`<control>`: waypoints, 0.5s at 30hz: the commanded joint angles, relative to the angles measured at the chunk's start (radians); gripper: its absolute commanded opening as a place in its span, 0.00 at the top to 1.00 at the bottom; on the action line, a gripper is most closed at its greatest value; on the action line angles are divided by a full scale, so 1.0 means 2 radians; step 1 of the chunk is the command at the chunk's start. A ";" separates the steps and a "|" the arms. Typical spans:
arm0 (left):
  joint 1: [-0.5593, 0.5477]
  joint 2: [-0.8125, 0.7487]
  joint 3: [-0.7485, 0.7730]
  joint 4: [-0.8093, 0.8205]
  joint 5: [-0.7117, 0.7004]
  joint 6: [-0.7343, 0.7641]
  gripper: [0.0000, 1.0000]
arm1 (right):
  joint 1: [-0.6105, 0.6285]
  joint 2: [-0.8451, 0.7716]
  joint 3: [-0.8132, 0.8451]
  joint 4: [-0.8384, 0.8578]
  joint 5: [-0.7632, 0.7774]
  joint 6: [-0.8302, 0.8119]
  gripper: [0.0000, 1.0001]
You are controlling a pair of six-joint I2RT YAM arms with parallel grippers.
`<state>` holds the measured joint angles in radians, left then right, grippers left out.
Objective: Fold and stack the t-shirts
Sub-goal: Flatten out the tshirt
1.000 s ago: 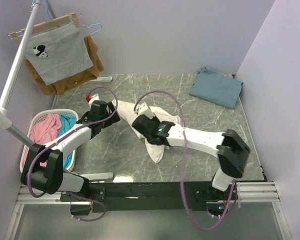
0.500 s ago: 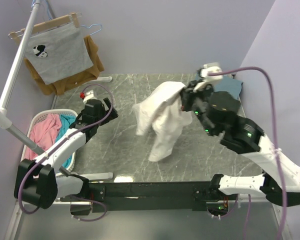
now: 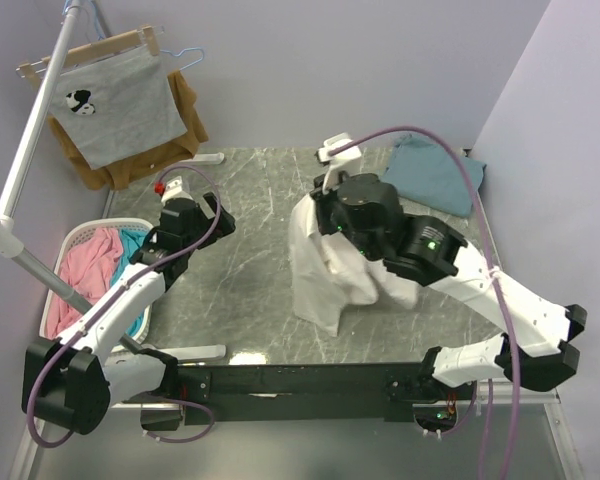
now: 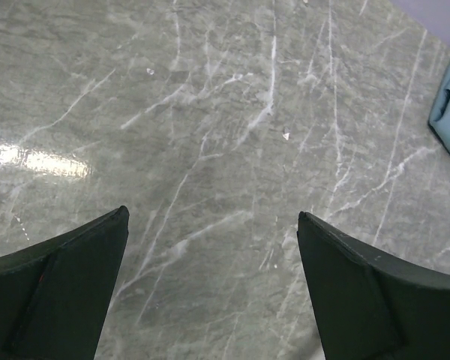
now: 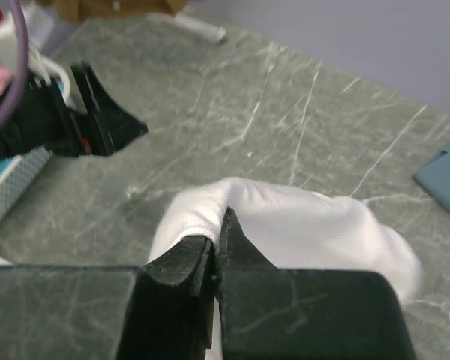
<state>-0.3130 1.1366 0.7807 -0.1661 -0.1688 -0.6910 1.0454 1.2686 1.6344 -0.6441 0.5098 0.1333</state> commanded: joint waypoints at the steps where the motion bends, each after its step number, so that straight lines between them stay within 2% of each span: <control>1: 0.002 -0.033 -0.002 0.001 0.011 0.010 0.00 | 0.006 -0.012 -0.007 0.050 -0.012 0.001 1.00; 4: 0.002 -0.044 -0.005 -0.001 0.009 0.009 0.01 | -0.013 0.017 -0.022 0.076 0.033 -0.018 1.00; 6: 0.002 -0.048 -0.006 -0.003 0.011 0.009 0.01 | -0.057 0.037 -0.039 0.091 0.017 -0.016 1.00; 10: 0.002 -0.059 -0.019 0.009 0.031 0.008 0.00 | -0.131 0.129 -0.056 0.155 -0.001 -0.011 1.00; 11: 0.001 -0.061 -0.024 0.014 0.053 0.010 0.01 | -0.140 0.146 -0.055 0.168 0.002 -0.017 1.00; 15: -0.011 -0.063 -0.051 0.064 0.101 0.016 0.00 | -0.177 0.233 0.029 0.170 0.006 -0.013 1.00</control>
<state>-0.3138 1.0283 0.7223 -0.1425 -0.0856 -0.6891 0.7544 1.6096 1.5578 -0.3954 0.5011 0.1104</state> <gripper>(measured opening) 0.995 0.021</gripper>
